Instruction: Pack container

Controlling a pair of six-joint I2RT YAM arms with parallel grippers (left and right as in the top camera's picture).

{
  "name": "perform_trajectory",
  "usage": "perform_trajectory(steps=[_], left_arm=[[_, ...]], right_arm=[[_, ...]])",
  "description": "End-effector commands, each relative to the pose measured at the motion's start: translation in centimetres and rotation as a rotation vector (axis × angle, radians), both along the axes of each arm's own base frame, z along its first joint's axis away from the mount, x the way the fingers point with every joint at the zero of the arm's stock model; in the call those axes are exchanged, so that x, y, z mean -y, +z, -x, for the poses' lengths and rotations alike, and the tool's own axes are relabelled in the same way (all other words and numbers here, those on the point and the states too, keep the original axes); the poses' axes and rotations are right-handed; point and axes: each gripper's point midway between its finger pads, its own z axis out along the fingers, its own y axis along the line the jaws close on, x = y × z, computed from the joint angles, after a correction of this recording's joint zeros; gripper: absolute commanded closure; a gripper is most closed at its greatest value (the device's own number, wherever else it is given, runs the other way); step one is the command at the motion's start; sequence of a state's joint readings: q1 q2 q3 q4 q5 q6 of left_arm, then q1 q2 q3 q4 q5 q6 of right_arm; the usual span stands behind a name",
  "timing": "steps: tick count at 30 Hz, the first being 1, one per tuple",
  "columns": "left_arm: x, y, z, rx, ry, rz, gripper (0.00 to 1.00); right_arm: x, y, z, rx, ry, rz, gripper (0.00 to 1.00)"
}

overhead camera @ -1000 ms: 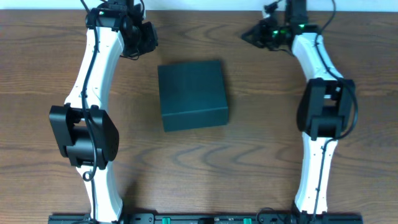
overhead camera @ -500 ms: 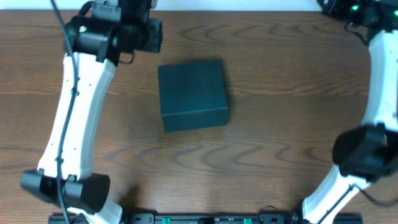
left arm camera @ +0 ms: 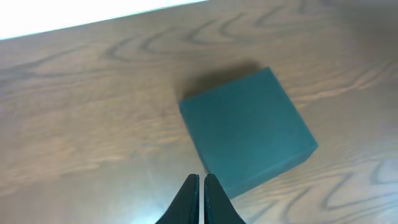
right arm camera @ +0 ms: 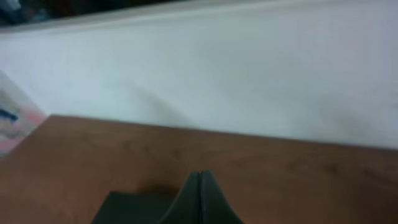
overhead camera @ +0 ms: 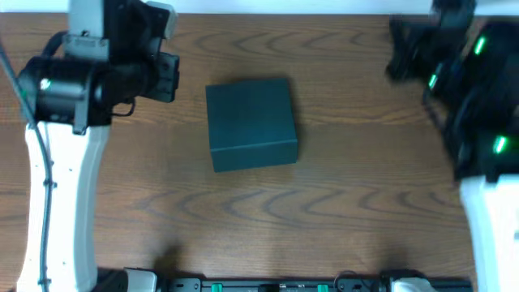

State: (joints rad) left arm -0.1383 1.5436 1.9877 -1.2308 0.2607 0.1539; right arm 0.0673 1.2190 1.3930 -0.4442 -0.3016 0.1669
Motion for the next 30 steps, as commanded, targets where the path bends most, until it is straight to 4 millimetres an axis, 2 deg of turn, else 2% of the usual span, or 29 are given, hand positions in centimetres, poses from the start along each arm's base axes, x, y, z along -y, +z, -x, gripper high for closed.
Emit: perform_trajectory(steps=[1, 5, 9, 14, 19, 24, 30], left_arm=[[2.4, -3.2, -0.1, -0.065, -0.117, 0.093, 0.94], [4.5, -9.3, -1.5, -0.150, -0.179, 0.173, 0.94], [6.2, -14.1, -2.5, -0.219, -0.232, 0.256, 0.94], [9.2, -17.3, -3.8, -0.288, -0.327, 0.393, 0.94], [12.1, -19.9, -4.0, -0.323, -0.374, 0.377, 0.94], [14.4, -22.9, -3.7, -0.365, -0.379, 0.306, 0.94], [14.8, -25.9, -3.4, -0.449, -0.355, 0.298, 0.94]], right_arm=[[-0.5, -3.7, 2.8, -0.047, -0.019, 0.019, 0.99], [-0.6, -11.5, 5.8, -0.343, -0.031, -0.017, 0.98], [-2.9, -17.1, 8.3, -0.543, 0.068, -0.087, 0.98], [-4.4, -23.5, 10.0, -0.672, 0.103, -0.114, 0.98], [-5.4, -26.2, 10.9, -0.696, 0.130, -0.119, 0.98], [-5.4, -28.6, 11.7, -0.746, 0.129, -0.111, 0.99], [-5.4, -30.1, 11.7, -0.772, 0.129, -0.109, 0.98]])
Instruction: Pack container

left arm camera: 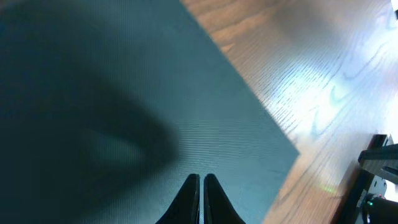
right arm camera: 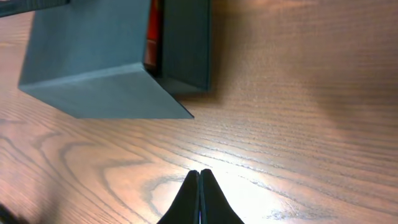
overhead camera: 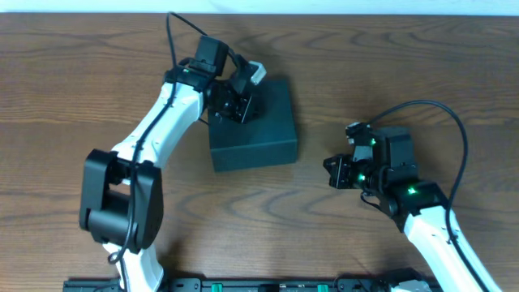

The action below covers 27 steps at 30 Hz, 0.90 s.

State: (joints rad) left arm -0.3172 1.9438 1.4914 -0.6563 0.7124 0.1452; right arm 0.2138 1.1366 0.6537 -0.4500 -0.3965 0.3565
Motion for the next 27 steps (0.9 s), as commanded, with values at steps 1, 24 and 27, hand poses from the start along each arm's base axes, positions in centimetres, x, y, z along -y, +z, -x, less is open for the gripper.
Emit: perform_trajectory(steps=[1, 24, 27], left_arm=[[-0.4, -2.3, -0.4, -0.058, 0.036, -0.035, 0.94], [-2.0, -5.8, 0.2, -0.150, 0.088, -0.154, 0.94], [-2.0, -5.8, 0.3, -0.154, 0.088, -0.156, 0.94]], right_arm=[[-0.4, -0.8, 0.3, -0.027, 0.010, -0.010, 0.99], [-8.7, -8.8, -3.5, -0.053, 0.039, -0.038, 0.98], [-8.8, -9.5, -4.7, -0.041, -0.017, -0.055, 0.99]])
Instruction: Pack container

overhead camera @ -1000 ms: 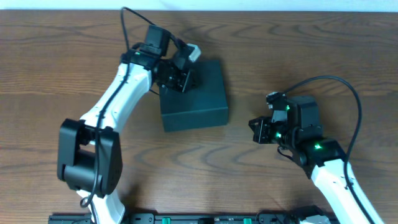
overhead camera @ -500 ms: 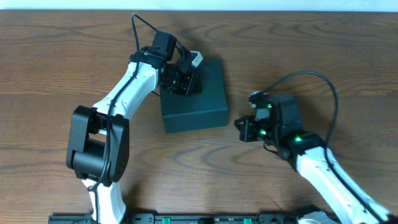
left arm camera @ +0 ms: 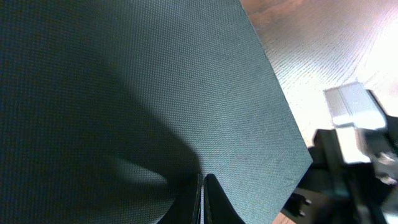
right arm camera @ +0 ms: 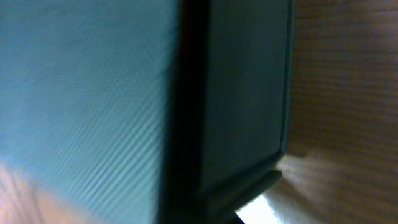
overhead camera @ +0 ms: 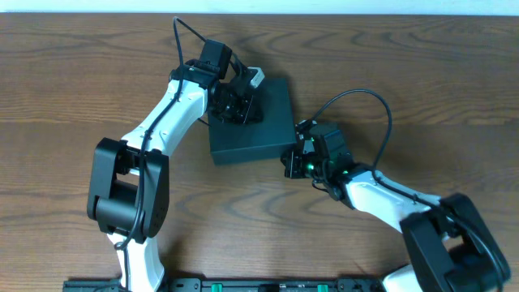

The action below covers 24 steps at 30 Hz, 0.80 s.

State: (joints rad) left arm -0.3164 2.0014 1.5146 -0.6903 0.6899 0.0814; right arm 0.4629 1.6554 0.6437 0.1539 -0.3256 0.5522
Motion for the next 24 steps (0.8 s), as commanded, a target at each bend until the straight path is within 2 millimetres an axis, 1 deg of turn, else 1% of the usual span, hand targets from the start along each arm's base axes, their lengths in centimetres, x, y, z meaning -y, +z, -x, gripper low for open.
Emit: perform_trajectory(steps=[1, 4, 8, 10, 13, 17, 24], left_arm=[[-1.7, -3.7, 0.4, -0.058, 0.027, -0.119, 0.94], [-1.7, -3.7, 0.6, -0.065, 0.026, -0.122, 0.94], [-1.8, -3.7, 0.7, -0.071, 0.026, -0.125, 0.94], [-1.9, -3.8, 0.6, -0.068, 0.029, -0.133, 0.94], [-2.1, -3.9, 0.6, -0.065, 0.032, -0.145, 0.94], [-2.1, -3.9, 0.6, -0.066, 0.032, -0.145, 0.94], [-2.1, -3.9, 0.6, -0.068, 0.032, -0.146, 0.94]], right_arm=[[0.3, -1.3, -0.8, -0.026, -0.094, -0.001, 0.99], [-0.1, -1.5, -1.5, -0.014, -0.112, -0.025, 0.98], [-0.1, -1.6, -1.5, -0.023, -0.121, -0.031, 0.99], [-0.4, -1.5, -1.3, -0.027, -0.107, -0.047, 0.98], [-1.9, -0.4, -1.0, -0.031, -0.059, -0.125, 0.98], [-3.7, 0.8, -1.0, -0.017, -0.056, -0.190, 0.98], [-6.6, 1.7, -0.1, 0.028, -0.051, -0.209, 0.99]])
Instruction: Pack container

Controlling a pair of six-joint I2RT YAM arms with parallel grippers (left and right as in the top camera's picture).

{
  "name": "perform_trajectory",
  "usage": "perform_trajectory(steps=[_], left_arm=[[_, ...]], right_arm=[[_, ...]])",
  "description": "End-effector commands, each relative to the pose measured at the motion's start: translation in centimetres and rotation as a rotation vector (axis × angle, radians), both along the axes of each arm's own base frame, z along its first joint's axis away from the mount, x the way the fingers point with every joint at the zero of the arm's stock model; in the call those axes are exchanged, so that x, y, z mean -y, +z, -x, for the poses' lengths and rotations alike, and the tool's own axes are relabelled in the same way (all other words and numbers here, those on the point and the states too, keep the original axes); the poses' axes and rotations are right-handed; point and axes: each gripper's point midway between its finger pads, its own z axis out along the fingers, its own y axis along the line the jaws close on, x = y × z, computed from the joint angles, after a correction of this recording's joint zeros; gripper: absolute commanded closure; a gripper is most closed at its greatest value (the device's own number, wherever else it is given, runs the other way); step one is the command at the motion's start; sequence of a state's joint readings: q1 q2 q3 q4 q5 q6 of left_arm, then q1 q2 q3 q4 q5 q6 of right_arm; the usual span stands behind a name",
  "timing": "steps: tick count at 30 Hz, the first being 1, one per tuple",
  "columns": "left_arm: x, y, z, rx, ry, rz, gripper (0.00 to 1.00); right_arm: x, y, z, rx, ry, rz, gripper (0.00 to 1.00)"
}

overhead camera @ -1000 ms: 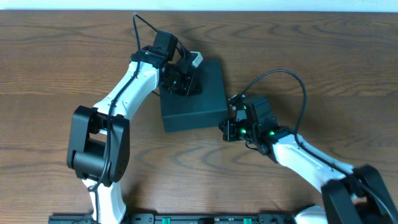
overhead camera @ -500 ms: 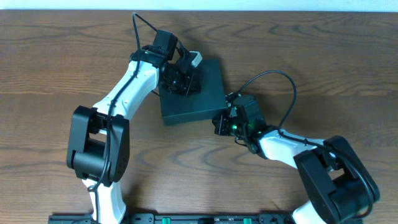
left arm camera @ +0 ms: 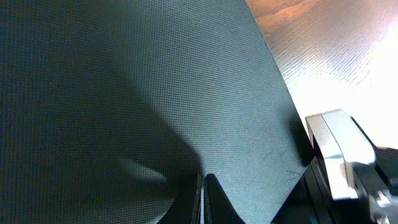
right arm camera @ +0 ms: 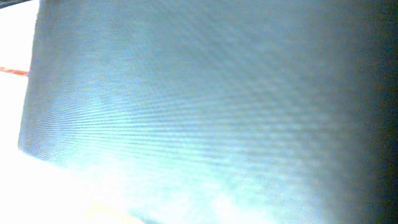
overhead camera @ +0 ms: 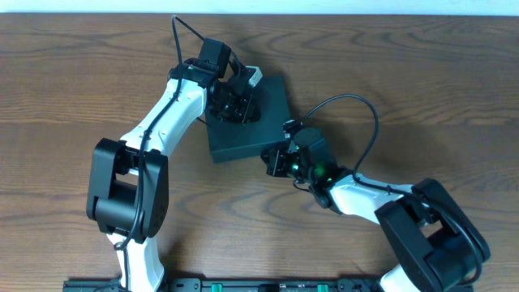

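A dark teal closed box (overhead camera: 243,134) lies on the wooden table, left of centre. My left gripper (overhead camera: 235,104) rests shut on the box's lid; in the left wrist view the lid (left arm camera: 124,93) fills the frame under the closed fingertips (left arm camera: 202,199). My right gripper (overhead camera: 274,161) is pressed against the box's front right corner. The right wrist view shows only the blurred teal side of the box (right arm camera: 186,93), with no fingers visible. No contents of the box show.
Bare wooden table (overhead camera: 422,73) surrounds the box. The right arm's cable (overhead camera: 361,109) loops above its wrist. The right arm's silver and black head (left arm camera: 339,149) shows just beyond the lid's edge. A black rail (overhead camera: 268,285) runs along the front edge.
My right gripper has shifted left, from the box's right front corner to tight against its front face. The box looks slightly turned. My left gripper stays shut on the lid.
Both arms were at the table's sides, shut, with the box alone. Then my left gripper sat on the lid and my right hovered to the box's right. Then the right reached the front right corner, and now it presses closer in.
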State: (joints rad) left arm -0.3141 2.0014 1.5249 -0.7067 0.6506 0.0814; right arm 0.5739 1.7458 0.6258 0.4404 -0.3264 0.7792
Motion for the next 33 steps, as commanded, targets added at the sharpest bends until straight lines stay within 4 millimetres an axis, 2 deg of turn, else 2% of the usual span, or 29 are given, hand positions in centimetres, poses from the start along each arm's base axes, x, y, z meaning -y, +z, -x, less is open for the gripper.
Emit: perform_trajectory(steps=[1, 7, 11, 14, 17, 21, 24, 28, 30, 33], left_arm=[[-1.5, -3.8, 0.9, -0.074, 0.020, -0.108, 0.94], [-1.5, -3.8, 1.0, -0.077, 0.019, -0.108, 0.94], [-1.6, -3.8, 1.1, -0.085, 0.019, -0.111, 0.94], [-1.7, -3.9, 1.5, -0.099, 0.019, -0.116, 0.94], [-1.9, -3.3, 1.6, -0.111, 0.025, -0.102, 0.94], [-2.3, -0.8, 0.9, -0.097, 0.057, -0.048, 0.94], [-3.4, 2.6, -0.4, -0.030, 0.109, -0.021, 0.94], [-5.7, 8.2, -1.6, 0.114, 0.172, 0.004, 0.94], [-7.6, 10.9, -1.9, 0.190, 0.231, -0.016, 0.94], [-11.4, 14.1, -2.4, 0.289, 0.364, -0.087, 0.94]], right_arm=[[-1.8, 1.0, 0.2, 0.018, -0.010, -0.026, 0.98], [-4.0, 1.8, 1.2, 0.073, 0.024, -0.037, 0.98], [-4.1, 1.8, 1.3, 0.087, 0.010, -0.020, 0.98], [-4.5, 2.3, 1.7, 0.085, 0.065, -0.050, 0.98], [-4.5, 3.9, 1.8, 0.116, 0.137, -0.090, 0.98], [-3.7, 7.3, 1.1, 0.196, 0.181, -0.147, 0.98], [-2.1, 11.0, -0.1, 0.304, 0.168, -0.171, 0.98], [1.8, 15.8, -2.1, 0.473, 0.094, -0.144, 0.98], [4.8, 16.9, -3.7, 0.508, -0.009, -0.100, 0.98], [9.8, 16.8, -5.8, 0.512, -0.175, -0.002, 0.98]])
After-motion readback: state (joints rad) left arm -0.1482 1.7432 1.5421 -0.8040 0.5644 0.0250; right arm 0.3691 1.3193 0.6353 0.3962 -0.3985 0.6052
